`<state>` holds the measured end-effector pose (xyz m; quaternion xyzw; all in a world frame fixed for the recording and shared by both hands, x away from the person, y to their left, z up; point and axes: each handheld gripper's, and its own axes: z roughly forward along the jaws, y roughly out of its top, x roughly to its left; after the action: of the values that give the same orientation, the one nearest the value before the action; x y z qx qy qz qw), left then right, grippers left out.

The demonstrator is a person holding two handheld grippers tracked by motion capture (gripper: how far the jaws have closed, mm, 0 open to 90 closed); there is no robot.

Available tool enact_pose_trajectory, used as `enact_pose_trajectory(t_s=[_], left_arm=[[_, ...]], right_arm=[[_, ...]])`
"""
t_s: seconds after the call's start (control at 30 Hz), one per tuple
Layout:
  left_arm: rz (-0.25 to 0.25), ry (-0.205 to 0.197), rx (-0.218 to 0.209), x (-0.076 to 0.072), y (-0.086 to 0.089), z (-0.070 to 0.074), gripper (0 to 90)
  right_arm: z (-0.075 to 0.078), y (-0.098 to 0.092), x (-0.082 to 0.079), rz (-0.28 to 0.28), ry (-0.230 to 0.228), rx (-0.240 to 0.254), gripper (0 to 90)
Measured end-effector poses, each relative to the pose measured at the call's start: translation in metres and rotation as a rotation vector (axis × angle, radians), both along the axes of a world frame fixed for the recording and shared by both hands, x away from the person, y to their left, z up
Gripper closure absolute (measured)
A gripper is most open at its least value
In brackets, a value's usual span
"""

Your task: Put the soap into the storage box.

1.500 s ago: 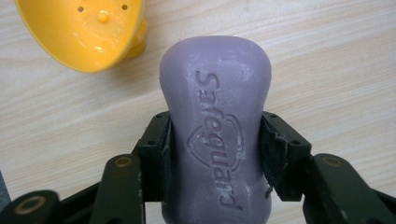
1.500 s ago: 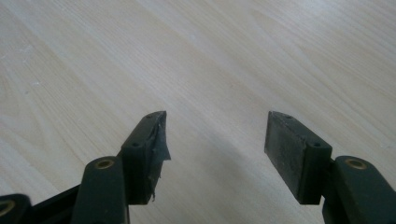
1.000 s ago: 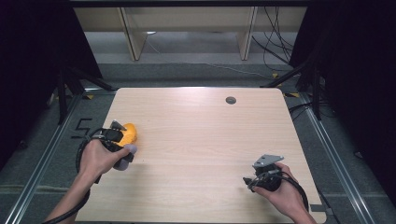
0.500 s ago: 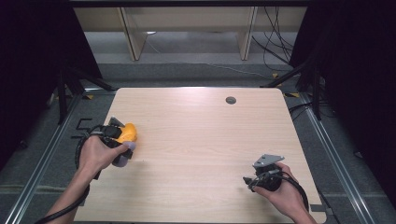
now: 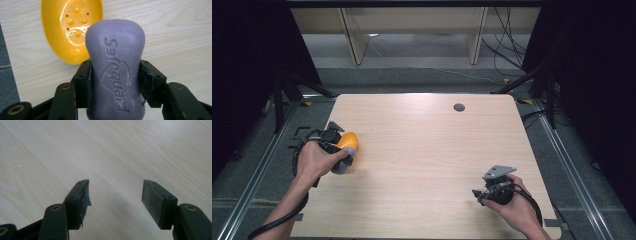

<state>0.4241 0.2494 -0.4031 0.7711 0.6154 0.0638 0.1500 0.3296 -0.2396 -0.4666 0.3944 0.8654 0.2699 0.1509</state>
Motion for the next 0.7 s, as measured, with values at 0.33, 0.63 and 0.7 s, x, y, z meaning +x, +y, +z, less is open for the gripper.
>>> enact_pose_trajectory(t_s=[0.33,0.63,0.7], left_arm=[[0.005,-0.003,-0.002,0.012,0.003,-0.001,49.0],[0.006,-0.009,0.008,0.019,0.004,-0.003,49.0],[0.008,-0.011,0.011,0.020,0.004,-0.003,49.0]], right_arm=[[0.000,-0.001,0.001,0.011,-0.006,-0.007,39.5],[0.000,-0.001,0.001,0.011,-0.017,-0.005,39.5],[0.000,-0.001,0.001,0.010,-0.015,-0.006,39.6]])
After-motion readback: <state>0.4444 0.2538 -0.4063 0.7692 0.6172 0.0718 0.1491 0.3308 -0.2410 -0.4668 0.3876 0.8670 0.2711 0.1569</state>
